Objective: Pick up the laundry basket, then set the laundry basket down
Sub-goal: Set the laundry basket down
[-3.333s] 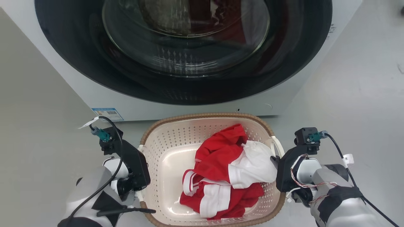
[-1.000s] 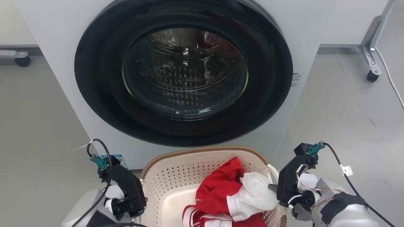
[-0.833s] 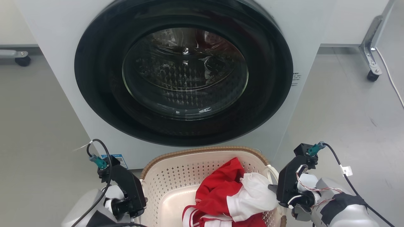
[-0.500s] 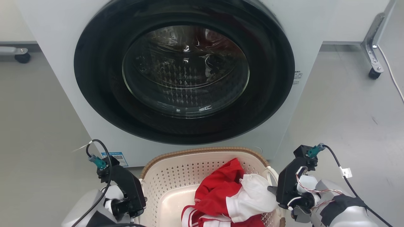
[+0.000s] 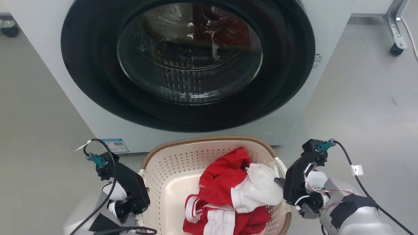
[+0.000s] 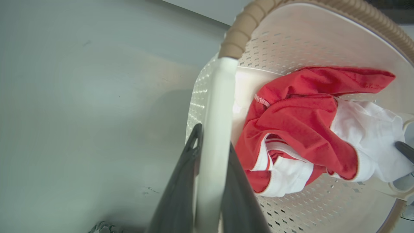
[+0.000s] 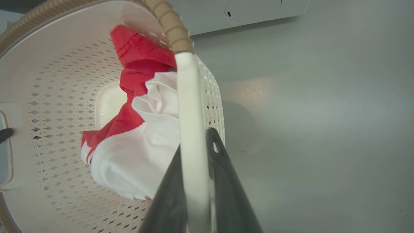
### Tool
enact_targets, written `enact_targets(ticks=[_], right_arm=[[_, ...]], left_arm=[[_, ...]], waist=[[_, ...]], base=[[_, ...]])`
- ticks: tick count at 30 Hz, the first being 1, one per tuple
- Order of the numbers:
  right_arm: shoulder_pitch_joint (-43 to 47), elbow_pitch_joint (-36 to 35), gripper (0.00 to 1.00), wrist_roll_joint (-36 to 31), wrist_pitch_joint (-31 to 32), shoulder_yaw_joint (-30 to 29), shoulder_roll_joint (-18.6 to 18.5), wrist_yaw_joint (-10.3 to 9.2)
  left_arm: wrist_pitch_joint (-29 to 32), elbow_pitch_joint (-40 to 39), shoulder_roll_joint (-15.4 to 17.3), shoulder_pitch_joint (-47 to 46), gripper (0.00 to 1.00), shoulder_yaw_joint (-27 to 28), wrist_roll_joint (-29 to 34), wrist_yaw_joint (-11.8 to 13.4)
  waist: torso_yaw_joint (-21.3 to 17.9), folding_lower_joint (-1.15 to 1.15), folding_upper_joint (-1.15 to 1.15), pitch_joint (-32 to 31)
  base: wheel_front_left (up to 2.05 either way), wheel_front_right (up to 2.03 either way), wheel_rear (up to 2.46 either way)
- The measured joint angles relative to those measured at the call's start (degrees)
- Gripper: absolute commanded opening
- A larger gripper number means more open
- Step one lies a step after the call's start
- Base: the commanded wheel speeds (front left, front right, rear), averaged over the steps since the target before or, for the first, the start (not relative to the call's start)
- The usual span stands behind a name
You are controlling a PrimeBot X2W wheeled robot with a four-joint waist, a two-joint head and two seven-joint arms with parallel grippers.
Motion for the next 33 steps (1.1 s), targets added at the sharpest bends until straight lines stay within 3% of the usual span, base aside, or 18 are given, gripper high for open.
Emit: enact_targets(ticks=[18, 33], right_arm=[[-2.58, -3.63, 0.0, -3.19, -7.92, 3.55, -1.66, -0.01], [-7.44, -5.78, 0.0, -6.87, -16.85, 5.99, -3.05, -0.01]], left_arm=[[-10.44, -2.22, -0.33, -2.31, 0.0, -1.9, 3.14, 1.0], [-20.84, -4.15, -0.57, -6.56, 0.0, -2.24, 4.89, 3.53]], waist=[[0.05, 0.01, 0.0, 14.69], [-0.14, 0.01, 0.01, 26.45]], base=[[0.0, 0.0, 0.0], [0.0, 0.0, 0.0]])
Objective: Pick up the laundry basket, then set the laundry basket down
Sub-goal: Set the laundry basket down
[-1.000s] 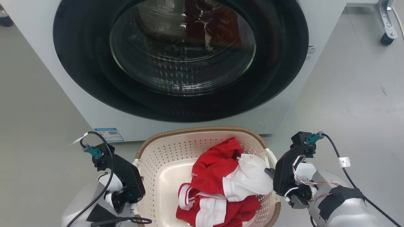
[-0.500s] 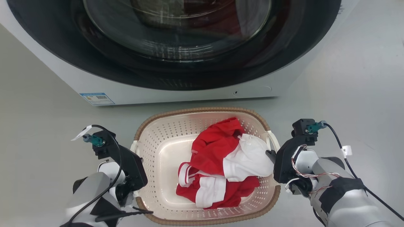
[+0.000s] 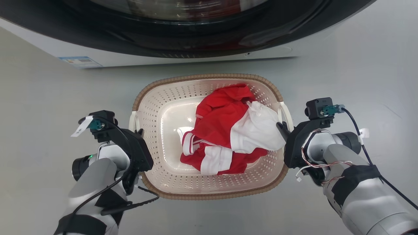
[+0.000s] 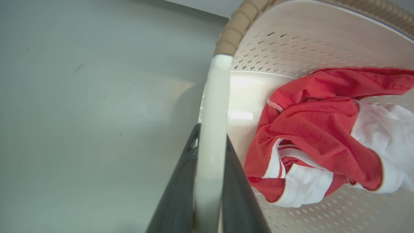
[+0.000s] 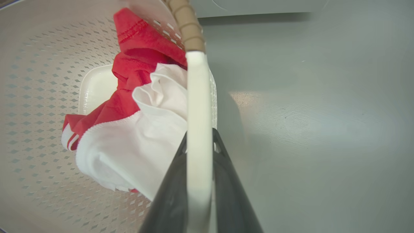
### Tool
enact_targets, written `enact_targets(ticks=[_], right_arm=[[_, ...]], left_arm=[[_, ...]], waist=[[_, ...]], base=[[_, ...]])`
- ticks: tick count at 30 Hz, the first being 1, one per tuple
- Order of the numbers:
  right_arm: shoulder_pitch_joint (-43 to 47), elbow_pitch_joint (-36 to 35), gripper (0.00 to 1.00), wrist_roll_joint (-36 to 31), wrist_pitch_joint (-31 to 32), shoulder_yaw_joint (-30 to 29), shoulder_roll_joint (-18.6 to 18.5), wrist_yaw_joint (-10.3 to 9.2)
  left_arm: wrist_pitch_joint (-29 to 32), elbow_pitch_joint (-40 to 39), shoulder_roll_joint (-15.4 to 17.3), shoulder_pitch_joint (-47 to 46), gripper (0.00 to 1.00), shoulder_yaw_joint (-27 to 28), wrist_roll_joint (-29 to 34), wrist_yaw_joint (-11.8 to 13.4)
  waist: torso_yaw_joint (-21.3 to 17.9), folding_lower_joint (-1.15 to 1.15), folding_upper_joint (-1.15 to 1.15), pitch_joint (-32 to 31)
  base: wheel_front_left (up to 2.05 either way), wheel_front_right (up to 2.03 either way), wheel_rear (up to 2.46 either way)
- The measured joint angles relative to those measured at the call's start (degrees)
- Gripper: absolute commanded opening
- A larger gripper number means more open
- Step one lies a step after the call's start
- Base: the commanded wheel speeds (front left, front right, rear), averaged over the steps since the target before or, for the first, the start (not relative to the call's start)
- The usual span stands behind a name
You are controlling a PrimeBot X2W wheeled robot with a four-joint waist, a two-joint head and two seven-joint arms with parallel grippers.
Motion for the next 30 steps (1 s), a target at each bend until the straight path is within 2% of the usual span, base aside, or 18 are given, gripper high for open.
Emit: enact_targets(ticks=[19, 30], right_arm=[[-0.24, 1.67, 0.0, -2.92, -11.61, 2.21, -0.57, 0.0], [-1.3, 4.33, 0.0, -3.03, -14.47, 2.69, -0.34, 0.08]], left_arm=[[-10.83, 0.03, -0.65, -0.46, 0.0, -2.26, 2.35, 0.33], [-10.84, 1.49, -1.21, -0.81, 0.0, -2.7, 1.71, -0.6]], waist=[[0.15, -0.01, -0.01, 9.37], [0.6, -0.02, -0.01, 11.37]], base=[[0.0, 0.0, 0.0], [0.0, 0.0, 0.0]])
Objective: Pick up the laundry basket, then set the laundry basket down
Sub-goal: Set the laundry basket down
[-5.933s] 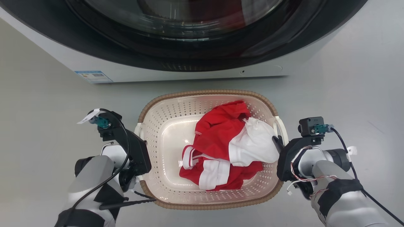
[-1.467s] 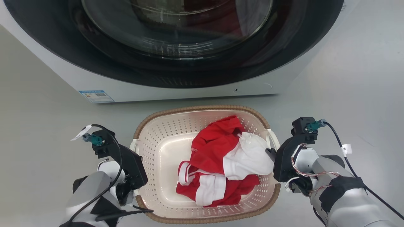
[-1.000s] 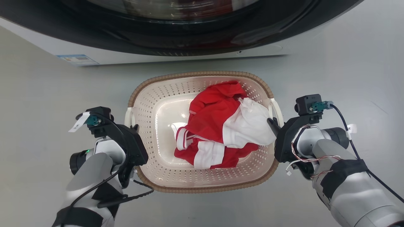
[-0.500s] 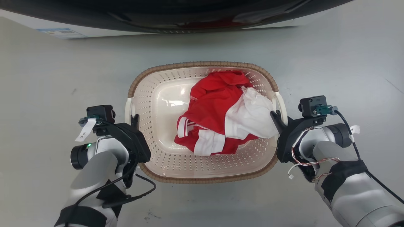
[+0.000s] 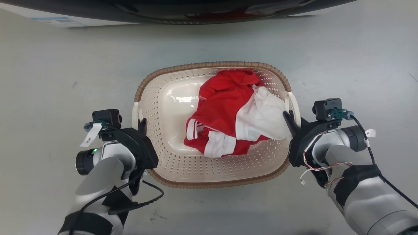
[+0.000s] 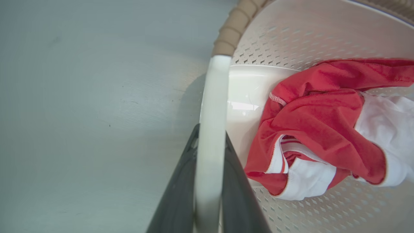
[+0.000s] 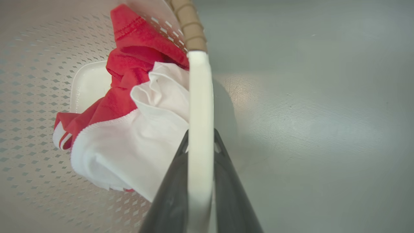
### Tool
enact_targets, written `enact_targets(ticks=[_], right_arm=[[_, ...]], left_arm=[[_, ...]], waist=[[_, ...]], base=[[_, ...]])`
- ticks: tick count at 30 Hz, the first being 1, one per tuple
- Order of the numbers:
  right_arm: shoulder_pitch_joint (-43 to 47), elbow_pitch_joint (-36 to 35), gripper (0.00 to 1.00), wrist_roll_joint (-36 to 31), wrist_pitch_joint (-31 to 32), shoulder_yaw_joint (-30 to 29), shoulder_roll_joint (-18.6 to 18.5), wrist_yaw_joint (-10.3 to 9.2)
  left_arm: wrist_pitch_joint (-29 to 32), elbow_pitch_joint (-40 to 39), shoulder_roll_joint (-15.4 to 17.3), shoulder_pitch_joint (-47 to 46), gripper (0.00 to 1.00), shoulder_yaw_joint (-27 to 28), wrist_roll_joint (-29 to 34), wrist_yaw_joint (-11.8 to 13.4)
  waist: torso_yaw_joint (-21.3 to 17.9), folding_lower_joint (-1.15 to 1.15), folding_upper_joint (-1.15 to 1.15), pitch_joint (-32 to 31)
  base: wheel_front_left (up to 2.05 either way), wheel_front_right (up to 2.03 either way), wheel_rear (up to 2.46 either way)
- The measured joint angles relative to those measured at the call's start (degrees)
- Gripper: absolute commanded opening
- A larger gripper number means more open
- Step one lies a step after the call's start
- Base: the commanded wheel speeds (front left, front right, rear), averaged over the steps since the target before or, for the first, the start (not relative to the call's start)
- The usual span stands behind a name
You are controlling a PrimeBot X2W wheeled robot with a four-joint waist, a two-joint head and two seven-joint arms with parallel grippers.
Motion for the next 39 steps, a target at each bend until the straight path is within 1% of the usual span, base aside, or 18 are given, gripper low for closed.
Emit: enact_targets(ticks=[2, 3, 4, 5, 6, 8, 14, 22, 23, 32, 34, 39], right_arm=[[-0.19, 0.47, 0.0, 0.33, -0.44, 0.08, 0.16, 0.0], [-0.25, 0.52, 0.0, 0.33, -0.51, 0.11, 0.16, 0.0], [-0.32, 0.36, 0.45, 0.33, -1.25, 0.37, 0.16, 0.0], [-0.32, 0.33, 0.75, 0.31, -1.63, 0.64, 0.14, 0.0], [-0.33, 0.26, 1.0, 0.32, -2.01, 0.74, 0.07, 0.0], [-0.42, 0.19, 1.0, 0.31, -2.56, 1.13, -0.07, 0.0], [-0.54, 0.34, 1.0, 0.36, -4.2, 1.75, -0.08, 0.0], [1.14, 0.52, 1.0, 1.26, -5.95, 2.25, -0.36, 0.01], [1.4, 0.52, 1.0, 1.26, -6.05, 2.3, -0.41, 0.01], [4.24, 0.51, 1.0, 2.16, -7.48, 2.02, -0.66, 0.01], [4.92, 0.46, 1.0, 2.42, -7.5, 1.81, -0.67, 0.01], [7.44, 0.43, 1.0, 3.46, -7.98, 0.96, -0.66, 0.01]], left_arm=[[0.42, -0.07, 0.02, -0.23, 0.0, -0.54, -0.31, -0.01], [0.54, -0.09, 0.02, -0.24, 0.02, -0.73, -0.47, -0.03], [0.62, -0.09, 0.04, -0.26, 0.93, -0.92, -0.56, 0.0], [0.63, -0.11, 0.16, -0.38, 1.0, -0.99, -0.73, 0.02], [0.56, -0.19, 0.44, -0.52, 1.0, -1.15, -0.85, 0.03], [0.55, -0.29, 0.89, -0.72, 1.0, -1.54, -0.87, 0.09], [-0.05, -0.66, 0.87, -0.76, 1.0, -2.49, -1.21, 0.09], [-1.64, -0.19, 0.89, 0.14, 1.0, -3.07, -1.57, -0.1], [-1.93, -0.16, 0.9, 0.42, 1.0, -3.05, -1.57, -0.56], [-4.56, 0.68, 0.93, 2.55, 1.0, -4.08, -0.99, -0.59], [-5.08, 0.66, 0.97, 3.15, 1.0, -4.28, -0.88, -1.08], [-6.09, 0.59, 1.27, 5.09, 1.0, -4.39, -0.48, -1.08]], waist=[[-0.01, 0.0, 0.0, 0.11], [-0.02, 0.0, 0.0, 0.14], [-0.01, 0.0, 0.0, 0.16], [-0.01, 0.0, 0.0, 0.17], [0.0, 0.0, -0.01, 0.17], [0.05, 0.0, -0.01, 0.14], [0.28, 0.0, -0.01, -0.59], [0.42, 0.0, -0.01, -3.34], [0.42, 0.0, -0.01, -3.85], [0.26, 0.0, -0.01, -10.34], [0.21, 0.0, -0.01, -11.85], [0.1, -0.01, -0.01, -15.74]], base=[[0.0, 0.0, 0.0], [0.0, 0.0, 0.0], [0.0, 0.0, 0.0], [0.0, 0.0, 0.0], [0.0, 0.0, 0.0], [0.0, 0.0, 0.0], [0.0, 0.0, 0.0], [0.0, 0.0, 0.0], [0.0, 0.0, 0.0], [0.0, 0.0, 0.0], [0.0, 0.0, 0.0], [0.0, 0.0, 0.0]])
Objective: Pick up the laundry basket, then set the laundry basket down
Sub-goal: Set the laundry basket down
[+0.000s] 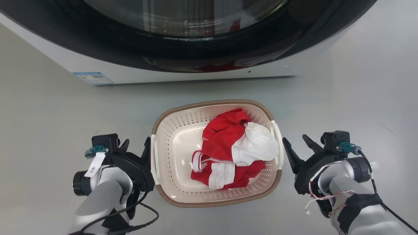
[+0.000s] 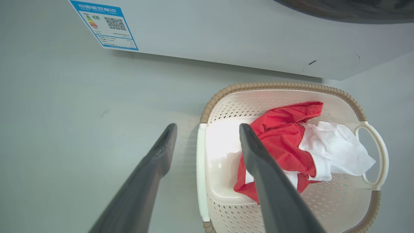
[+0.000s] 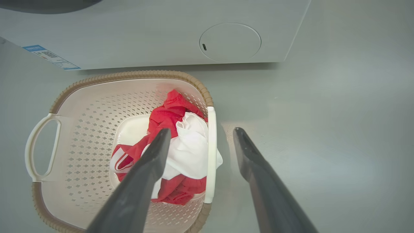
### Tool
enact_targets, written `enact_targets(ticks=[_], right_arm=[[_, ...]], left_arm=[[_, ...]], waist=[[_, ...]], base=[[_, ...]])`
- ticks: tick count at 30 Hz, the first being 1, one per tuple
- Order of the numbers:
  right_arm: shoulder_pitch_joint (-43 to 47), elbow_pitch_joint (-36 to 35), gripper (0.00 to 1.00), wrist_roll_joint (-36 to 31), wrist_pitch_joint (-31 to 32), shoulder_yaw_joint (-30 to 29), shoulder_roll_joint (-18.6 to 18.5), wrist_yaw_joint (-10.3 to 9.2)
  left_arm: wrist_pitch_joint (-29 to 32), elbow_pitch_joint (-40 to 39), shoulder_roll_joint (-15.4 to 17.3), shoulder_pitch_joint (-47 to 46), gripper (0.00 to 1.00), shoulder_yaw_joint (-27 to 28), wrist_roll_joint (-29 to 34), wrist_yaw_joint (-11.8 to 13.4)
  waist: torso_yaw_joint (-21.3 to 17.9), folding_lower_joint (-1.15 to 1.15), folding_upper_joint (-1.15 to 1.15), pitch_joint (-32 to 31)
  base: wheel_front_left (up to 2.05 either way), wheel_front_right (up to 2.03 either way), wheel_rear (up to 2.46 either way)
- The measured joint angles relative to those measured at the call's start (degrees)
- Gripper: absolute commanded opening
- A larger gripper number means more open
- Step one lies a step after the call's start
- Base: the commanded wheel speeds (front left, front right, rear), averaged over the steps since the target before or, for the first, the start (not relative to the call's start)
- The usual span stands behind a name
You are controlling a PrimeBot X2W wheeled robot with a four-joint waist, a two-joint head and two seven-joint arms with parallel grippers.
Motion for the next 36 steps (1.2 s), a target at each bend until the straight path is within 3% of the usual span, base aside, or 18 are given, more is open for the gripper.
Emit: enact_targets(ticks=[17, 27, 36], right_arm=[[5.02, -4.05, 1.0, 0.98, -0.04, -4.38, -0.9, -0.67], [8.03, -11.37, 1.0, -0.69, -0.08, -6.83, -3.1, -3.21], [12.66, -20.82, 1.0, -4.08, -0.08, -9.26, -5.67, -6.76]], left_arm=[[-0.98, -6.77, 2.91, 6.25, 1.0, 0.27, 1.67, 0.11], [-0.98, -16.78, 5.31, 11.31, 1.0, 2.12, 4.77, 2.77], [-0.99, -29.69, 7.62, 17.97, 1.0, 3.45, 8.7, 6.24]], waist=[[-0.48, 0.0, 0.0, -11.64], [-0.73, 0.0, 0.0, -17.48], [-0.9, 0.0, 0.0, -22.22]], base=[[0.0, 0.0, 0.0], [0.0, 0.0, 0.0], [0.0, 0.0, 0.0]])
